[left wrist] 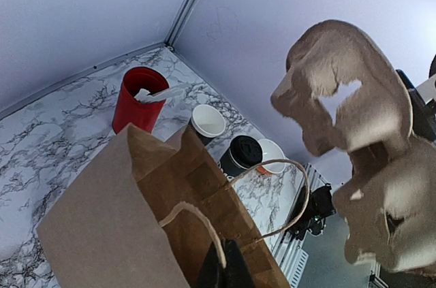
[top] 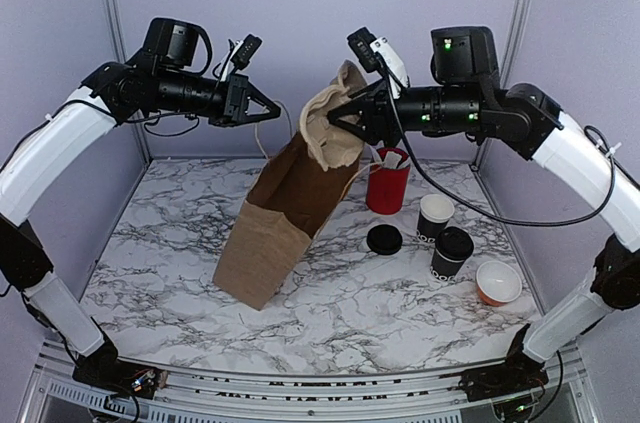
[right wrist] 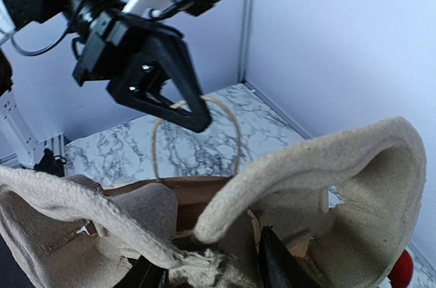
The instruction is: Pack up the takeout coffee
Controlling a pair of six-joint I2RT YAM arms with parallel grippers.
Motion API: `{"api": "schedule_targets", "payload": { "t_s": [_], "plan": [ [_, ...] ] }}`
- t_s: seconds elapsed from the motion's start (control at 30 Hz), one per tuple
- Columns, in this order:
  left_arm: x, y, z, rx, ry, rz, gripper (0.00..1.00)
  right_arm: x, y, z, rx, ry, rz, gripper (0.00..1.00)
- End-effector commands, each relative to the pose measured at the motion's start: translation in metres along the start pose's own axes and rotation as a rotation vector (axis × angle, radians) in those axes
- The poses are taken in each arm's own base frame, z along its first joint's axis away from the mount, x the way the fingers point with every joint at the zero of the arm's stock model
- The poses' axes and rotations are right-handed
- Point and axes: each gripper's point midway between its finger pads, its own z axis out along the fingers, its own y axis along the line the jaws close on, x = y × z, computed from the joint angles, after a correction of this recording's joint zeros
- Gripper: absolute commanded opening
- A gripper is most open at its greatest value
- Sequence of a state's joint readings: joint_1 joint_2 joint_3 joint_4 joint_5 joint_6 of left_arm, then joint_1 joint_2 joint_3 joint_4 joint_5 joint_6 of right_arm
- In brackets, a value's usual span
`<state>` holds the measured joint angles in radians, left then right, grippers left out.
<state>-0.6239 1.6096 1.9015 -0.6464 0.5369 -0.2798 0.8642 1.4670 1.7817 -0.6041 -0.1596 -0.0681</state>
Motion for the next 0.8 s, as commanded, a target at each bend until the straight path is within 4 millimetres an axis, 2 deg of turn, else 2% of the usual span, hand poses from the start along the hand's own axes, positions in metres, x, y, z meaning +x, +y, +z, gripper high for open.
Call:
{"api": "schedule_targets", "payload": {
  "t_s": [0.0, 0.2, 0.43, 0.47, 0.5, 0.63, 0.77],
  "plan": [
    [0.002, -0.02, -0.005, 0.069, -0.019, 0.035, 0.0, 0.008, 0.038, 0.019, -0.2, -0.038, -0.07, 0.41],
    [0.0, -0.023, -0.007, 0.08, -0.048, 0.018, 0.0, 0.044, 0.041, 0.029, -0.222, 0.033, -0.025, 0.41],
    [-0.011, -0.029, -0.004, 0.066, -0.096, -0.003, 0.0, 0.066, 0.049, 0.023, -0.252, 0.04, 0.073, 0.41],
    [-0.007, -0.042, 0.001, 0.088, -0.085, 0.007, 0.0, 0.069, 0.049, 0.023, -0.253, 0.043, 0.085, 0.41],
    [-0.006, -0.046, 0.003, 0.095, -0.082, 0.01, 0.0, 0.07, 0.05, 0.022, -0.255, 0.042, 0.096, 0.41],
    [-0.004, -0.062, 0.008, 0.121, -0.087, 0.03, 0.0, 0.083, 0.052, 0.029, -0.27, 0.071, 0.134, 0.41],
    [-0.001, -0.068, 0.009, 0.12, -0.094, 0.042, 0.0, 0.098, 0.047, 0.041, -0.247, 0.133, 0.157, 0.41]
  ]
}}
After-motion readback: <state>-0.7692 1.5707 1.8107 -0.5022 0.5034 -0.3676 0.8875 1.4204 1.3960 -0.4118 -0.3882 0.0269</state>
